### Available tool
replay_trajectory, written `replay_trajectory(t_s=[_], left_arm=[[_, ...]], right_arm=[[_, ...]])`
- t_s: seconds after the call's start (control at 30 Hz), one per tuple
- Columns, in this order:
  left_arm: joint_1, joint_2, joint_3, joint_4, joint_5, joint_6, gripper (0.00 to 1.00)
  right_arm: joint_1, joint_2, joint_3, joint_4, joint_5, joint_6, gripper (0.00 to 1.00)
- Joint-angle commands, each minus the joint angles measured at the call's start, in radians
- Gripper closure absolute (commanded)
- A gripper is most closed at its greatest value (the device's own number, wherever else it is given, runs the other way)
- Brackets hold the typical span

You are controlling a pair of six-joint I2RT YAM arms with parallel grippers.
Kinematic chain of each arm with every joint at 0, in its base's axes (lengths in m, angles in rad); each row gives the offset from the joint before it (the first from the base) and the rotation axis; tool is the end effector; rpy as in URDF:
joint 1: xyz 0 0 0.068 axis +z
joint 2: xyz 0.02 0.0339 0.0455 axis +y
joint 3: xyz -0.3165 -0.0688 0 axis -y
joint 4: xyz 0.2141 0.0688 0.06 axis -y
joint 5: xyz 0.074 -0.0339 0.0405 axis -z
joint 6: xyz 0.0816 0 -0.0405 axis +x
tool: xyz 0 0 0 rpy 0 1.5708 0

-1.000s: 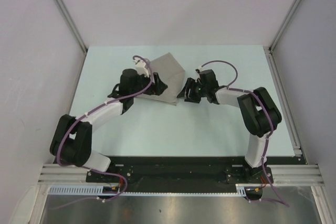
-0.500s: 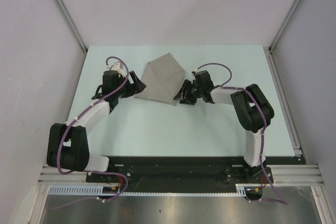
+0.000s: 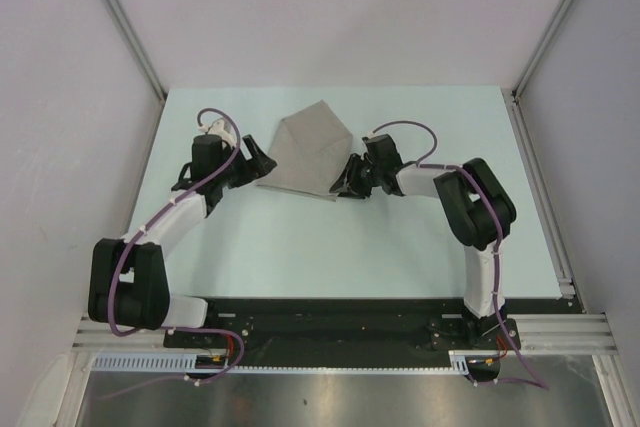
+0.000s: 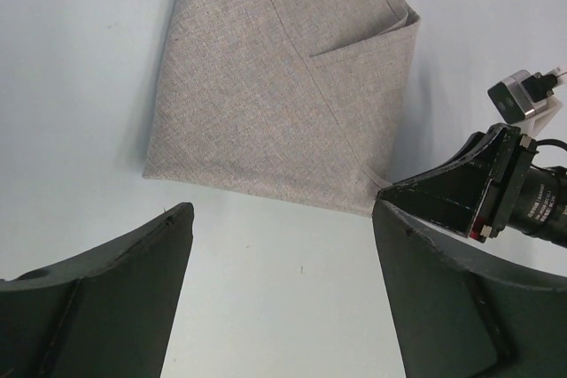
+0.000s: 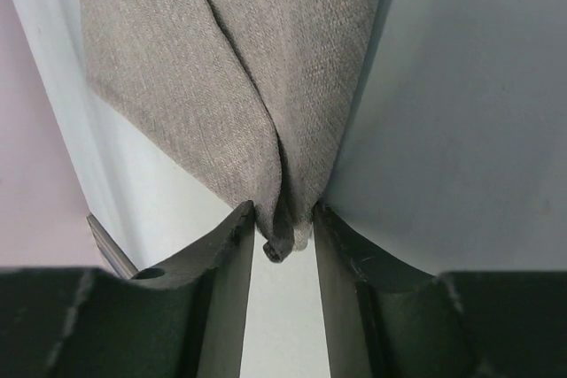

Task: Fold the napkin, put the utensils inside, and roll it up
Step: Fold the napkin

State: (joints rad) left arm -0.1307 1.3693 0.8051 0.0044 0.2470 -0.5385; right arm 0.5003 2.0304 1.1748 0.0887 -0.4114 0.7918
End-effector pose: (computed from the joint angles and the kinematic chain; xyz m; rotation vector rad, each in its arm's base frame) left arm 0.2943 -0.0588 0.2785 -0.2945 2.1630 -0.6512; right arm 0.3820 0.2460 0.1716 0.1453 2.5341 1.0683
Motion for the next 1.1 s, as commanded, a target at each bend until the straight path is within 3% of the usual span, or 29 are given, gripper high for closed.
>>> replay_trajectory(t_s=[0.0, 0.07, 0.3, 0.47, 0.7, 1.07], left_arm=[[0.013, -0.032, -0.012, 0.022, 0.017, -0.02, 0.13], [0.016, -0.035, -0.012, 0.022, 0.018, -0.021, 0.14], [0.028, -0.053, -0.02, 0.016, 0.025, -0.028, 0.13], [0.029, -0.061, -0.063, 0.045, 0.034, -0.051, 0.13], [0.029, -0.03, -0.184, 0.157, 0.103, -0.121, 0.25], [-0.018, 0.056, -0.333, 0.368, 0.199, -0.235, 0.27]], right_arm=[[0.004, 0.053, 0.023, -0.023, 0.034, -0.008, 0.65], [0.006, 0.059, 0.026, -0.02, 0.037, -0.011, 0.67], [0.006, 0.047, 0.025, -0.049, 0.033, -0.028, 1.0], [0.004, -0.032, -0.045, -0.081, 0.039, -0.042, 1.0], [-0.002, -0.188, -0.217, -0.142, 0.077, -0.049, 1.0], [-0.005, -0.413, -0.42, -0.259, 0.138, -0.049, 1.0]])
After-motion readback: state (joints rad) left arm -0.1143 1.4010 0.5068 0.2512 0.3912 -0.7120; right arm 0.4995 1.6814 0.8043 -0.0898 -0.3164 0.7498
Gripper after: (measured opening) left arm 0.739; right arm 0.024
